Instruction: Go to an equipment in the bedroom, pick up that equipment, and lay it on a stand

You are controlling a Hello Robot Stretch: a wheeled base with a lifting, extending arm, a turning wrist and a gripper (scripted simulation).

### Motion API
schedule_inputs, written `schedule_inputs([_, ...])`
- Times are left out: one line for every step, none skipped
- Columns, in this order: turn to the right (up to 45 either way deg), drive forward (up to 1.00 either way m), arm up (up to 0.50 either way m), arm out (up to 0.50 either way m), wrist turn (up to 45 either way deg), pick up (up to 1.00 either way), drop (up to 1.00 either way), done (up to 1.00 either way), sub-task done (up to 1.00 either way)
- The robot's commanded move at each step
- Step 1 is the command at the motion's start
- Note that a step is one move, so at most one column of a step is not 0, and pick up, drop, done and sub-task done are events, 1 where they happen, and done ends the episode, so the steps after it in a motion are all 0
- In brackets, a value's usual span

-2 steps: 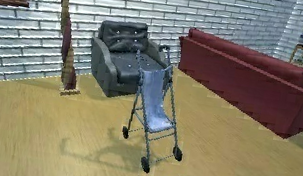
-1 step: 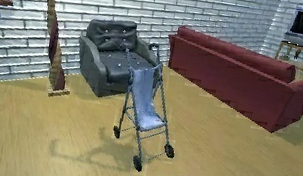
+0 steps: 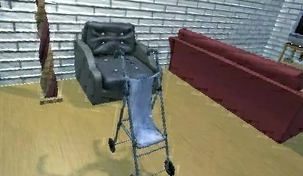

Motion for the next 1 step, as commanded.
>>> schedule_inputs([45.0,0.00,0.00,0.00,0.0,0.00,0.00,0.00,0.00])
